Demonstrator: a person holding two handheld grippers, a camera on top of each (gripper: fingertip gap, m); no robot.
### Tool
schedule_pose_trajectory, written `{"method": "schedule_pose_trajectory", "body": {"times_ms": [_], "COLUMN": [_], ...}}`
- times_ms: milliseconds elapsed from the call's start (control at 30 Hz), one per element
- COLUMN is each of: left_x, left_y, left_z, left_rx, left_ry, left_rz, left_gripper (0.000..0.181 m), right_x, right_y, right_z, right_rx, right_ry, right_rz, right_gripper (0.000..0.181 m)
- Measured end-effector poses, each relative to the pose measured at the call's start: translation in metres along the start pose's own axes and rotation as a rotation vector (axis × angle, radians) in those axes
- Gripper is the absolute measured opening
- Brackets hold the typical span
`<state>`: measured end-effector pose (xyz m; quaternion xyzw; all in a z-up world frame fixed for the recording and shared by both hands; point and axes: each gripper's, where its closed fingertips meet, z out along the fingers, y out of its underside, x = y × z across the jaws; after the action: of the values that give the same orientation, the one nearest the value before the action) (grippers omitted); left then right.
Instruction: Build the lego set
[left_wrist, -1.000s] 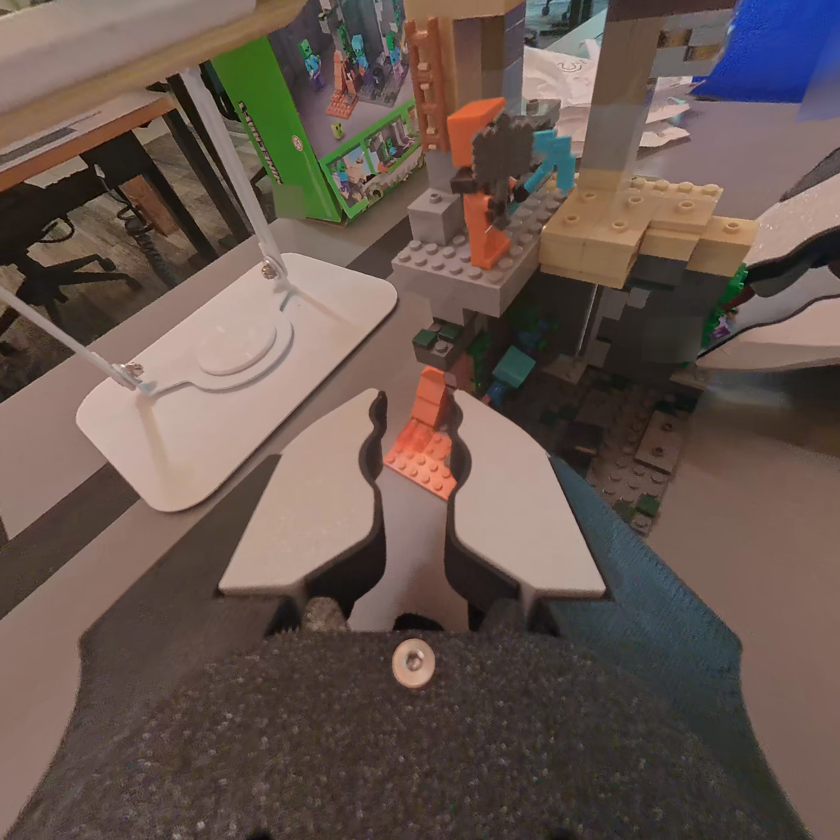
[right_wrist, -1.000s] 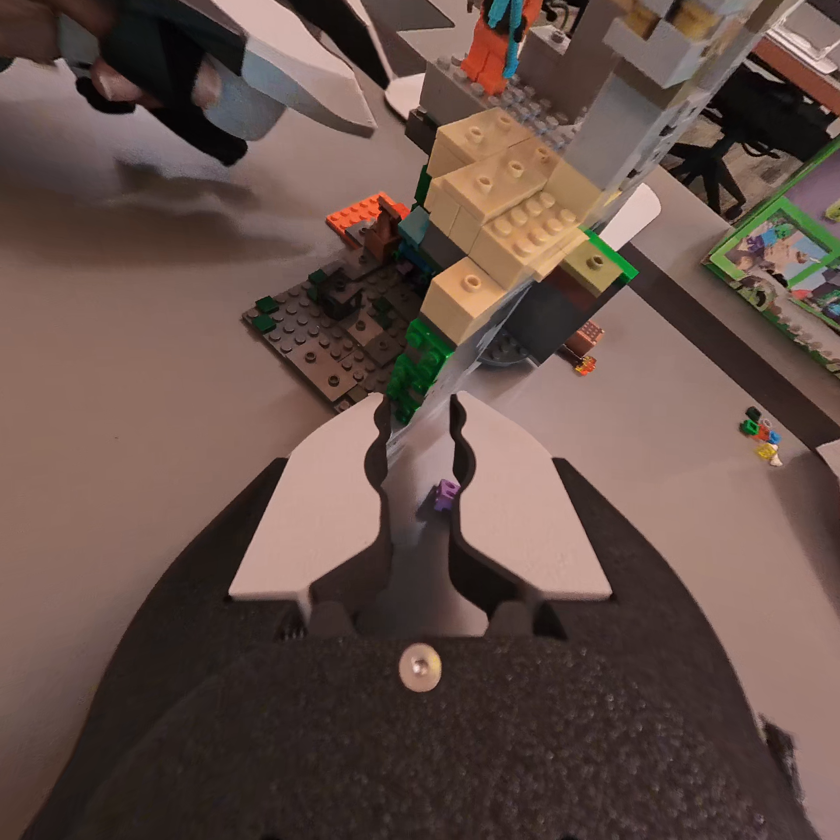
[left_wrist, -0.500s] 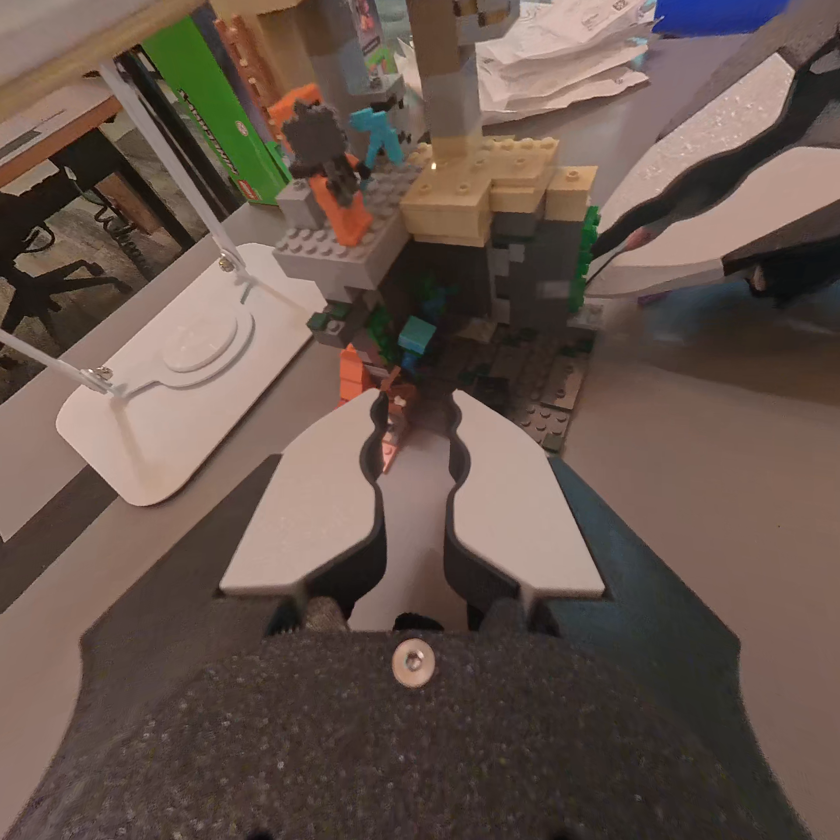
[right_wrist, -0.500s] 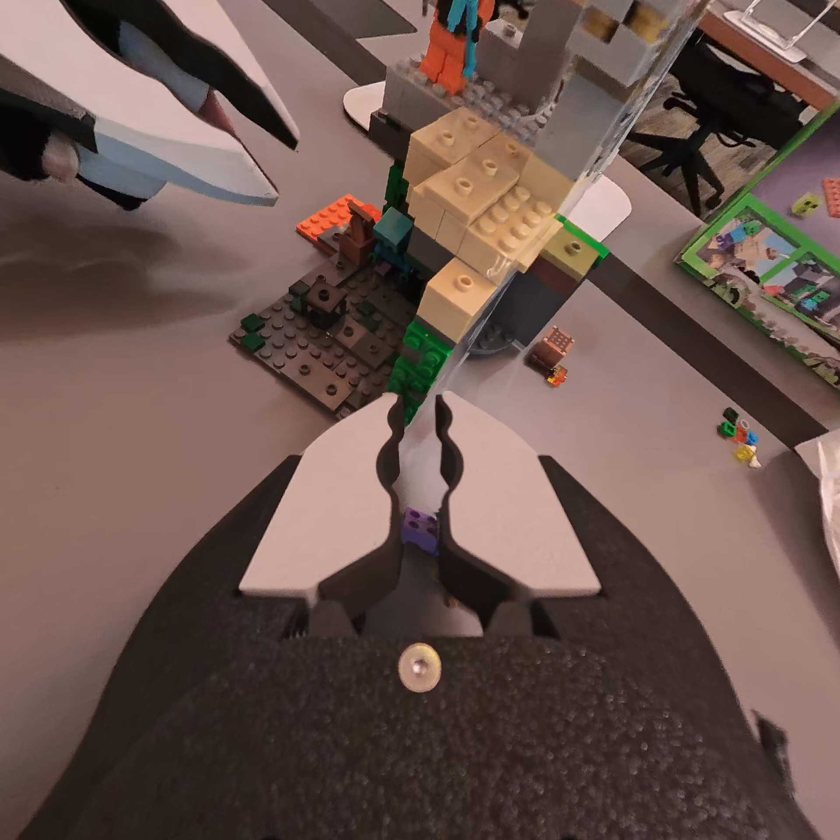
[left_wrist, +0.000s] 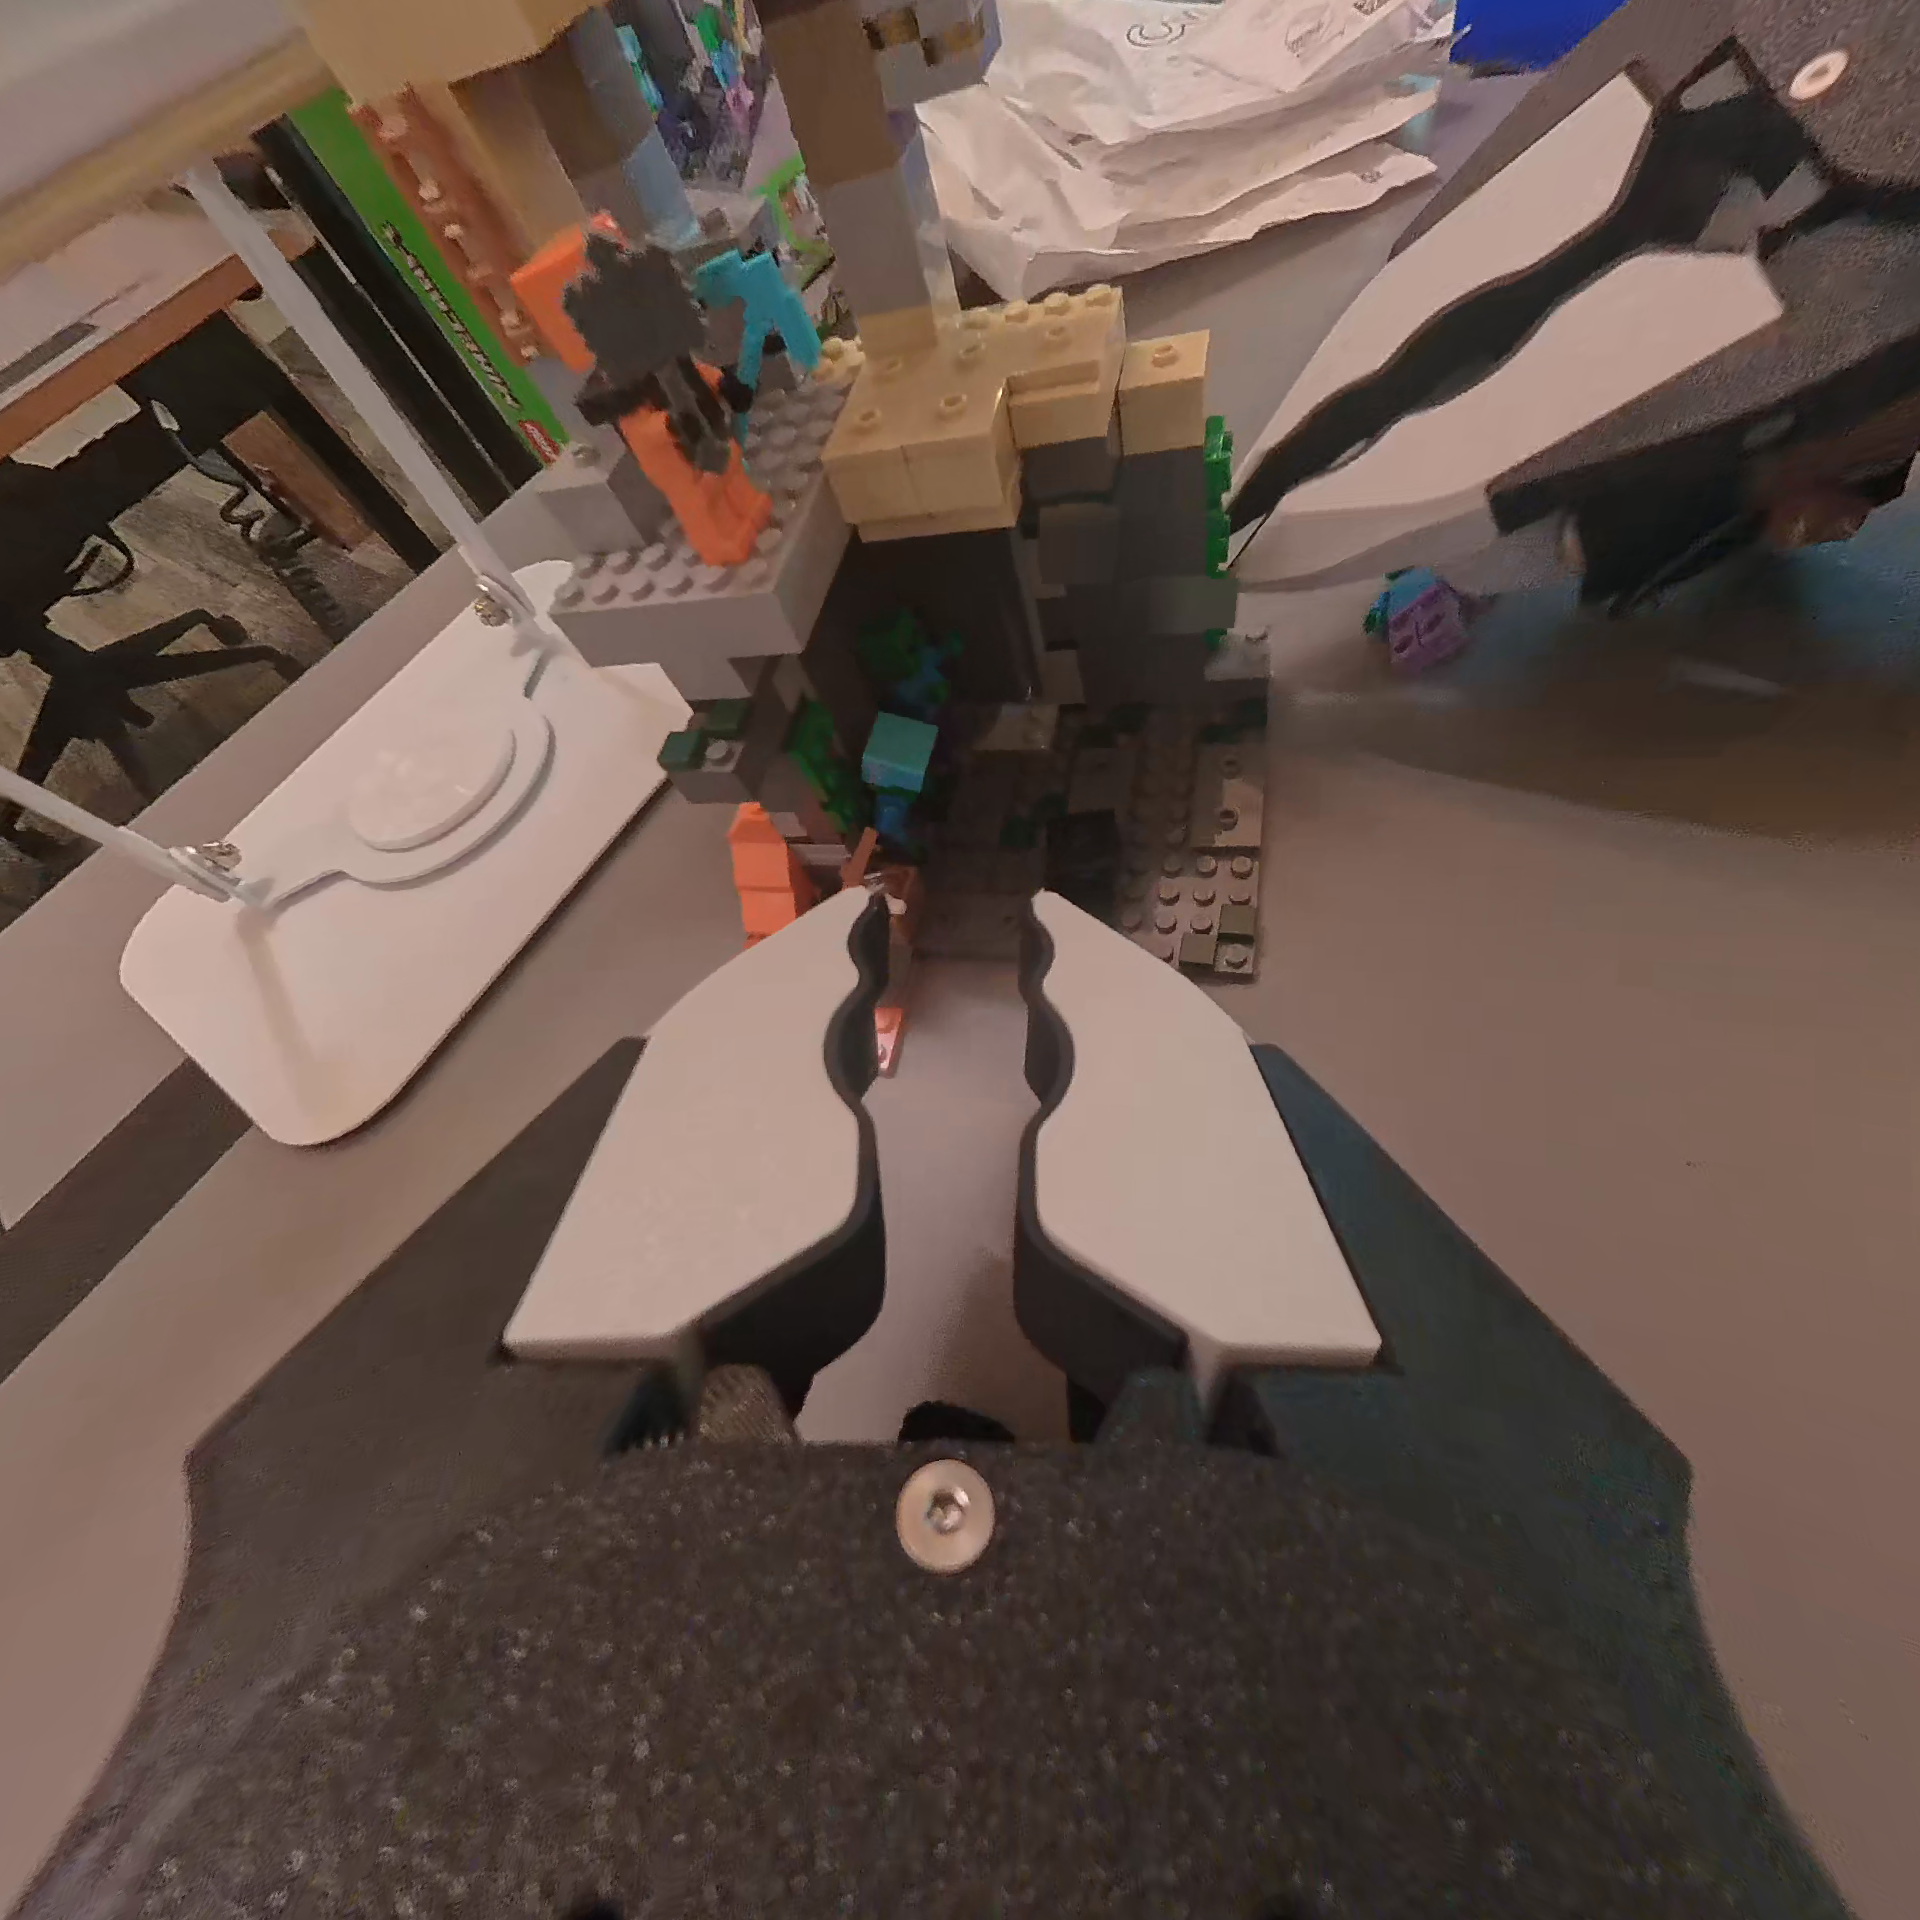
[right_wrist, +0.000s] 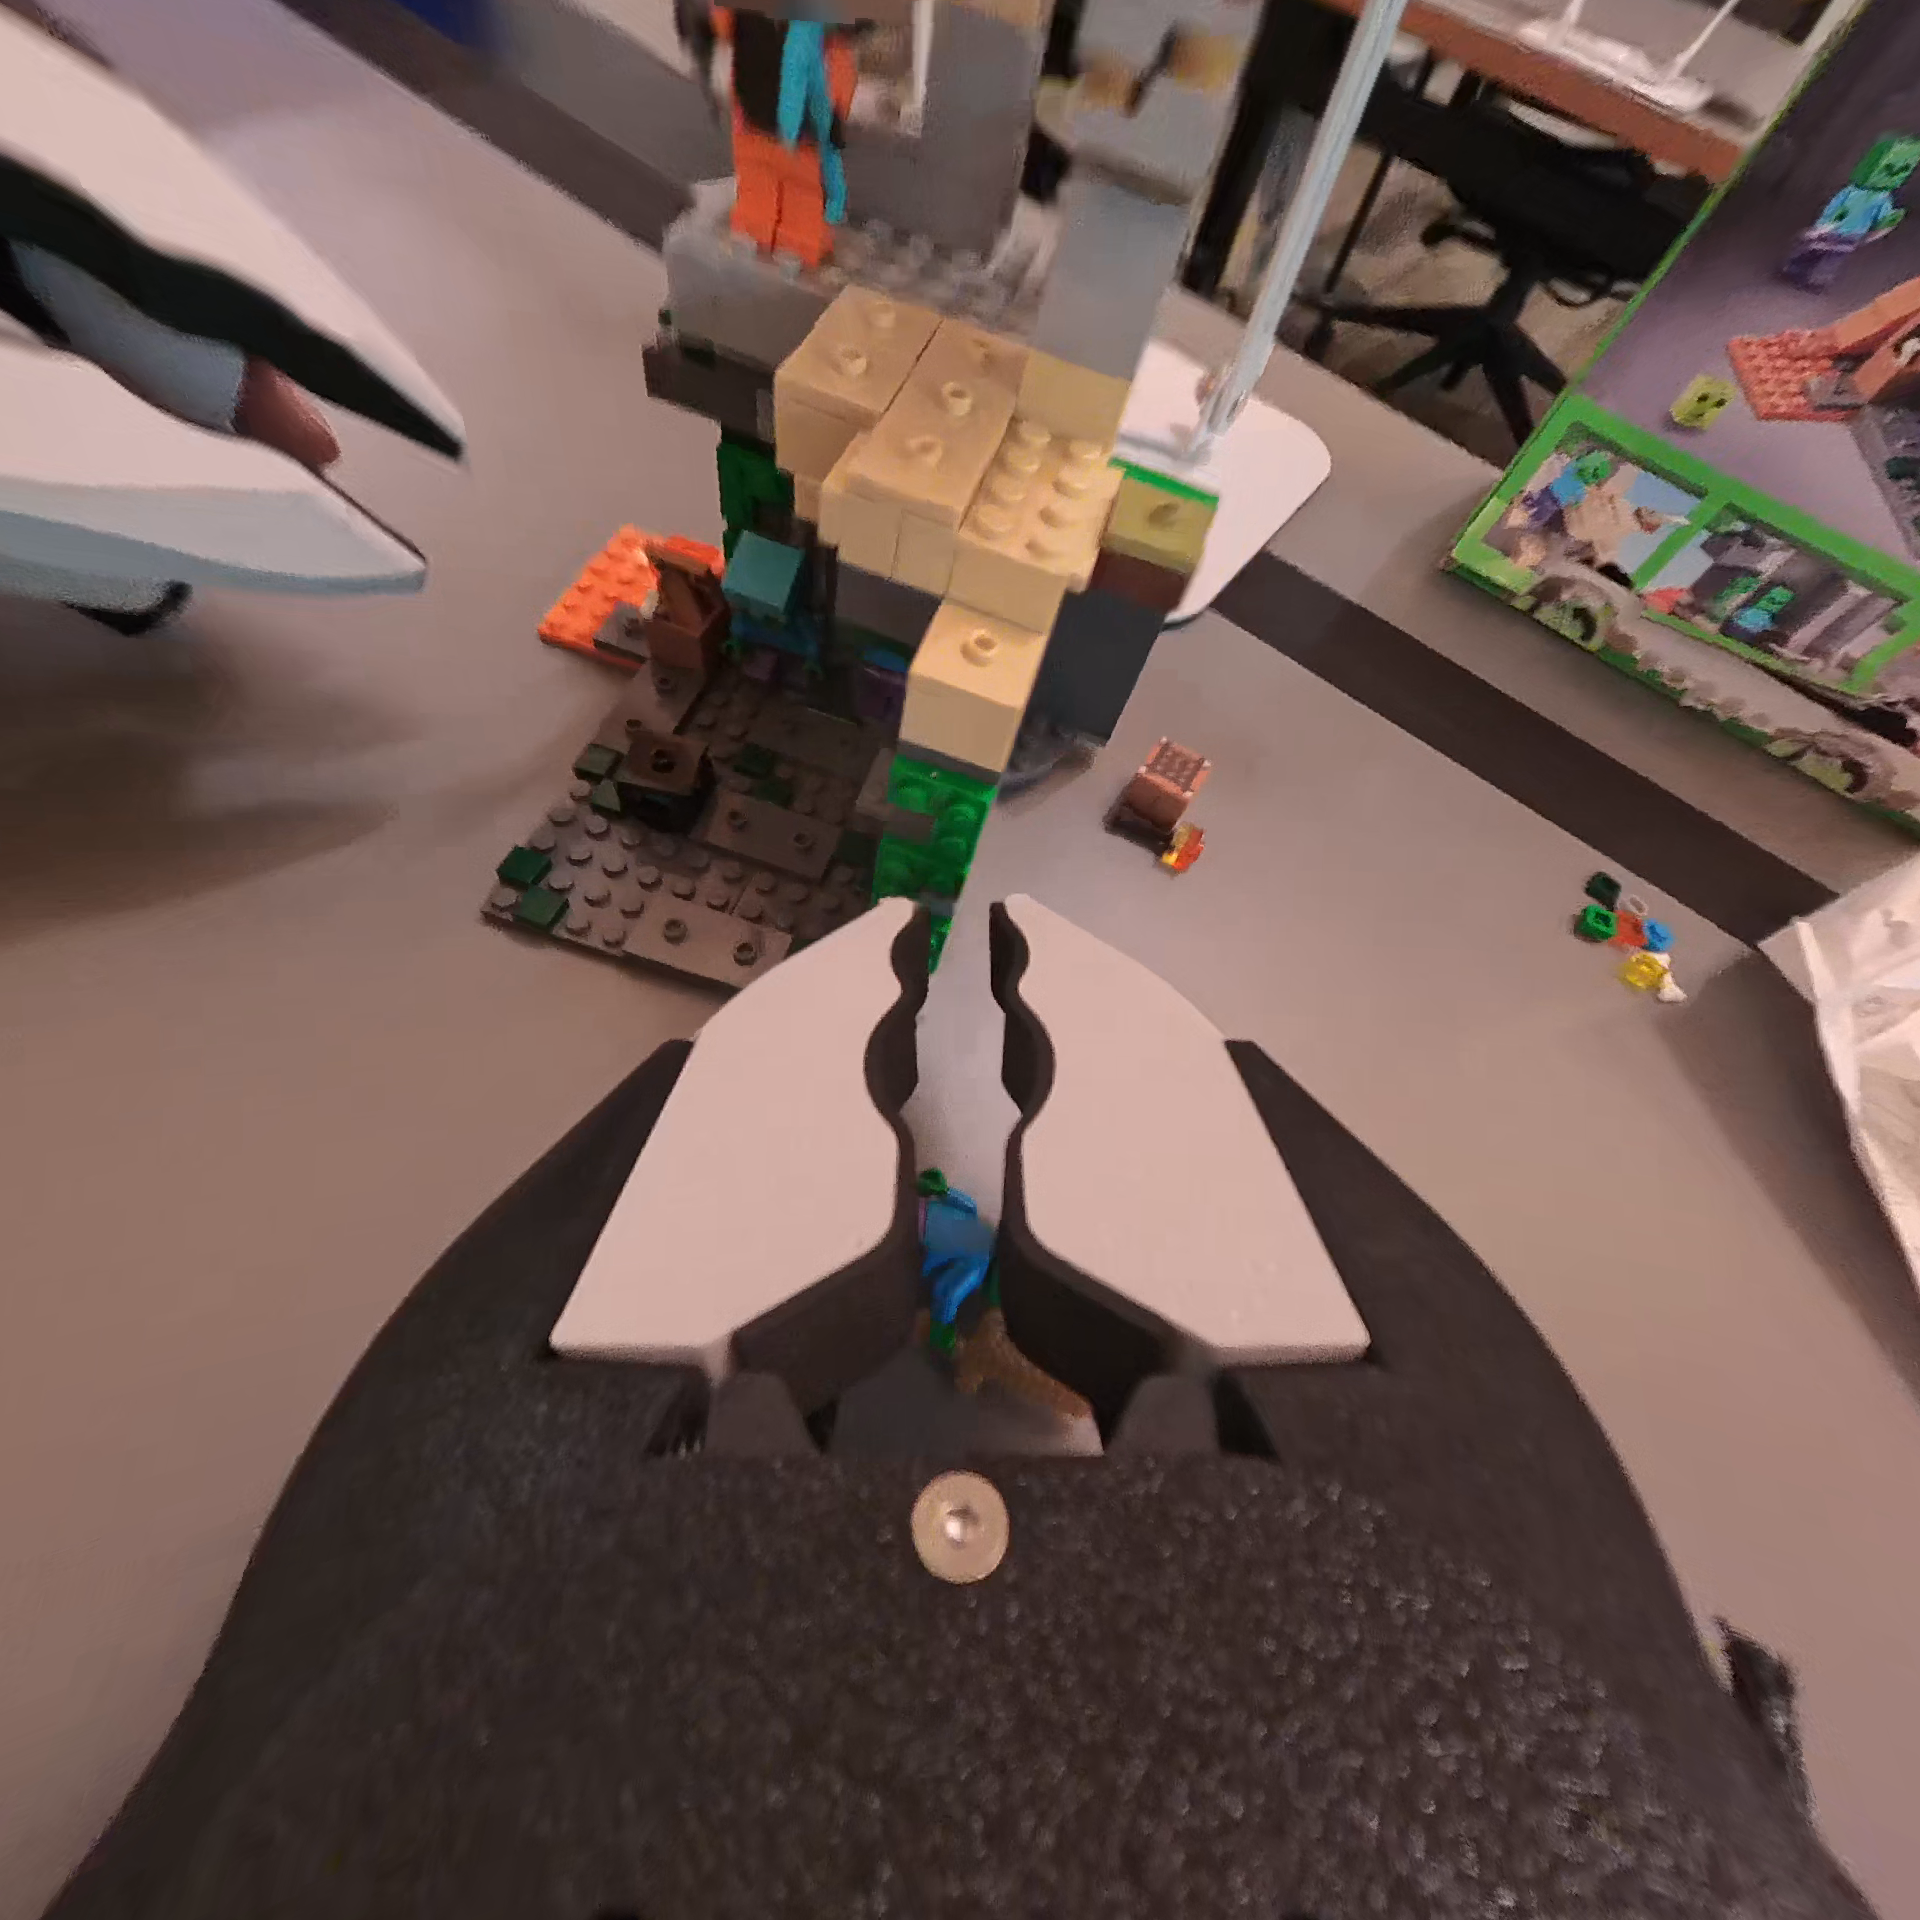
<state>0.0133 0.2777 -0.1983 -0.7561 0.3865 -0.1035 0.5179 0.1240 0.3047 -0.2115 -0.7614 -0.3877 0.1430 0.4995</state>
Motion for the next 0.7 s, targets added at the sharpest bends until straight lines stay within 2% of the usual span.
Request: {"method": "schedule_pose_trajectory", "body": {"times_ms": [167,300,500,700], "left_x": [0.000,0.003,0.007,0.014], "left_y": [-0.007,-0.016,-0.017,-0.009], "left_z": [-0.014,-0.030,-0.055,-0.075], "left_rx": [0.053,0.123,0.155,0.168], "left_ry": [-0.033,-0.041,-0.102,-0.151], "left_rz": [-0.011,-0.049,-0.052,-0.035], "left_gripper": [0.018,0.022,0.018,0.010], "right_x": [0.035,0.064,0.055,0.028], "right_y": [-0.018,-0.011,0.011,0.014], "right_z": [-0.039,-0.061,-0.066,-0.063], "right_rx": [0.144,0.159,0.068,0.037], "right_ry": [0.042,0.063,-0.043,-0.110], "right_rz": [0.128,0.165,0.060,-0.059], "right_gripper": [0.011,0.017,0.023,0.026]}}
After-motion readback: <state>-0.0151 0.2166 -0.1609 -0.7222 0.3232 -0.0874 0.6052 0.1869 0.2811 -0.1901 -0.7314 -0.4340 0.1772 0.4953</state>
